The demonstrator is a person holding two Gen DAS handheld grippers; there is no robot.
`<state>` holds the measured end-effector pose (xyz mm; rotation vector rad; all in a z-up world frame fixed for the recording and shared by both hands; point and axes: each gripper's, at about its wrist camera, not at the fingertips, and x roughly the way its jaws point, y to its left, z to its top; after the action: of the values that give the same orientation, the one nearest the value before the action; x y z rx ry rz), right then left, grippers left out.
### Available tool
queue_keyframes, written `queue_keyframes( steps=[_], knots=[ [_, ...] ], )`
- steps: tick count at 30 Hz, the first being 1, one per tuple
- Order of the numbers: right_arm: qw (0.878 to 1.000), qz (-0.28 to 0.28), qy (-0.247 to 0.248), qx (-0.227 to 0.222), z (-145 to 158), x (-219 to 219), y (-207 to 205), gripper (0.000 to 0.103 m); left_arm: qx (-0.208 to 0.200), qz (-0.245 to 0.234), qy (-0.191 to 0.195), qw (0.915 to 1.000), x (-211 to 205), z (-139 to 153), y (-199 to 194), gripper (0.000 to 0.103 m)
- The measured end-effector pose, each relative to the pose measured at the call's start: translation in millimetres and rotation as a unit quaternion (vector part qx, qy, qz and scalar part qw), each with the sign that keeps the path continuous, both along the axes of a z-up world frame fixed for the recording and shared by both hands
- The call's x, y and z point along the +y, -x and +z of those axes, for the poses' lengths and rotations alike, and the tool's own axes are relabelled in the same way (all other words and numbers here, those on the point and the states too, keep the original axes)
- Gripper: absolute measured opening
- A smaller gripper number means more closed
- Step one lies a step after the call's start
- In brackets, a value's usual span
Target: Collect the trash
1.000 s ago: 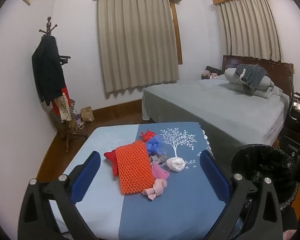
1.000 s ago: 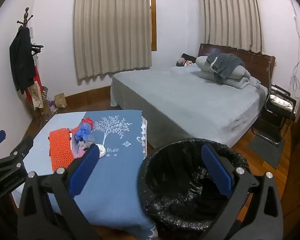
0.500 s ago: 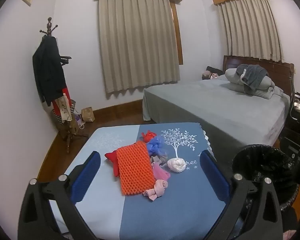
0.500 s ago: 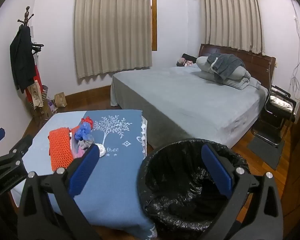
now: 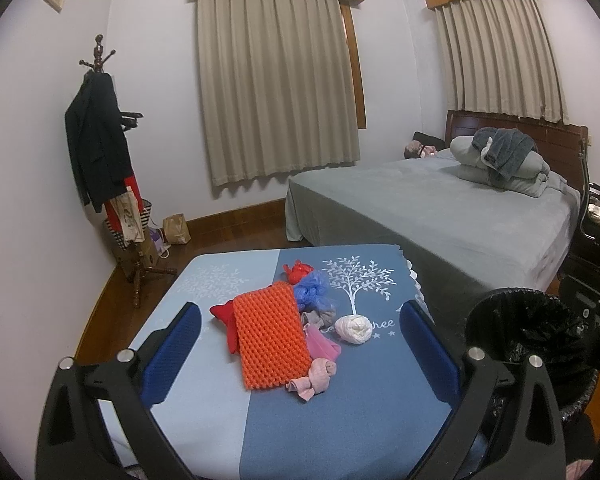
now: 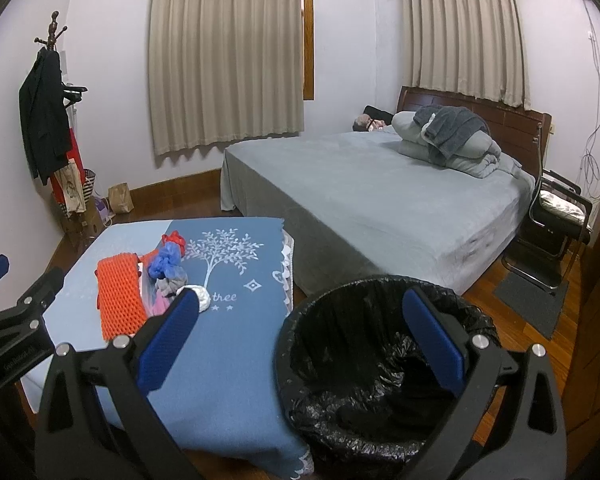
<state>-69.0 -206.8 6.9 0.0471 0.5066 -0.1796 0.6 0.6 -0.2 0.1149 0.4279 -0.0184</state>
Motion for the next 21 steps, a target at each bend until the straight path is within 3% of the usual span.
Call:
queue_keyframes(
  steps=[21],
  knots=[
    [1.000,0.000,0.000,0.002,-2.9,-1.1,-3.4,0.099,0.001,0.000,0.000,1.0000,-0.2,0.0,-0.4,0.098]
  ],
)
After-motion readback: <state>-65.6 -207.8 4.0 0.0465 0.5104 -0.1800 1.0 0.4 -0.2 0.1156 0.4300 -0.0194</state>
